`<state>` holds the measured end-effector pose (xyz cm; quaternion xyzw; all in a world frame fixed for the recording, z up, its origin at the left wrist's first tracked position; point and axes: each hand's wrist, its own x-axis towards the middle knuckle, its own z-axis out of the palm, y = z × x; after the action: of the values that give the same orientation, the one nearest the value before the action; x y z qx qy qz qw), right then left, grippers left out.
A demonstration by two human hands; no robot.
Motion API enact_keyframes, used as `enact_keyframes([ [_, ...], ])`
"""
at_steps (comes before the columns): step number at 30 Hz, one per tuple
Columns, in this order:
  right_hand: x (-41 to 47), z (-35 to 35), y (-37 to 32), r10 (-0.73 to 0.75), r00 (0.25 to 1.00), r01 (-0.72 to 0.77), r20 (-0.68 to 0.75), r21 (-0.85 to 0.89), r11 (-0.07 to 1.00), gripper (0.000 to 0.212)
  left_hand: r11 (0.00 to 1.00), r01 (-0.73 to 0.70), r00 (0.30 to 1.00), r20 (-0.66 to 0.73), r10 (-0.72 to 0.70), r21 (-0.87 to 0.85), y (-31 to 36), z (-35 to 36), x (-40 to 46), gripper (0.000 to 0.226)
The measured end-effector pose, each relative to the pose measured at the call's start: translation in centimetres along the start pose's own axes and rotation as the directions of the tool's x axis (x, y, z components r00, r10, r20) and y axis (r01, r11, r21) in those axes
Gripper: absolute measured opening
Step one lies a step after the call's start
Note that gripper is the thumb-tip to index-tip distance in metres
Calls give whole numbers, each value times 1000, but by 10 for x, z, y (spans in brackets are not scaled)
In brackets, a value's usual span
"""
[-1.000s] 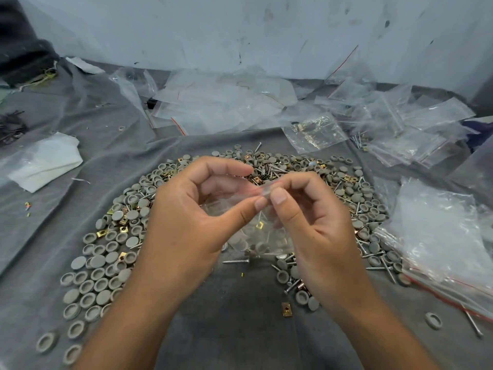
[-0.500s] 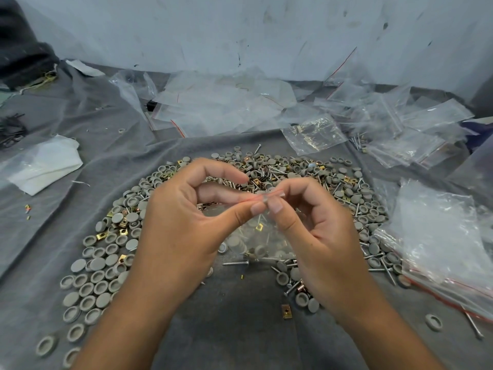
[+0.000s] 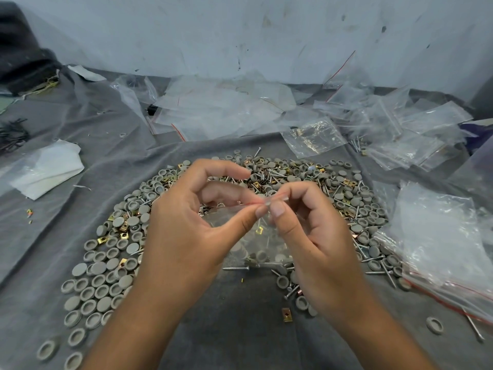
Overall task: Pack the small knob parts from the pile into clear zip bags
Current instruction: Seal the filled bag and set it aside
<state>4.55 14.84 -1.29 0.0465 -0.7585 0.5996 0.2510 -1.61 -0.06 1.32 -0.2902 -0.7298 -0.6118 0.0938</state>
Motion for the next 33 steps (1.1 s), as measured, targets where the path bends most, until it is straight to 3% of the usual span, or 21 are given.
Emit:
enact_keyframes([
  [10,2,-3,0,-31,999,32,8,-106,994,5,998,36,999,42,-34,-49,-3,-2,1,30],
  [19,0,-4,-2,-84,994,98,66,-258,961,6,1000,-30,995,99,29,7,-5,-2,-2,31],
  [25,3,-7,0,-5,1000,6,2,-100,995,13,998,11,999,33,-8,-63,-7,-4,1,36],
  [33,0,-9,2,23,1000,-23,-10,28,999,9,999,-32,999,31,31,18,-11,-6,1,28],
])
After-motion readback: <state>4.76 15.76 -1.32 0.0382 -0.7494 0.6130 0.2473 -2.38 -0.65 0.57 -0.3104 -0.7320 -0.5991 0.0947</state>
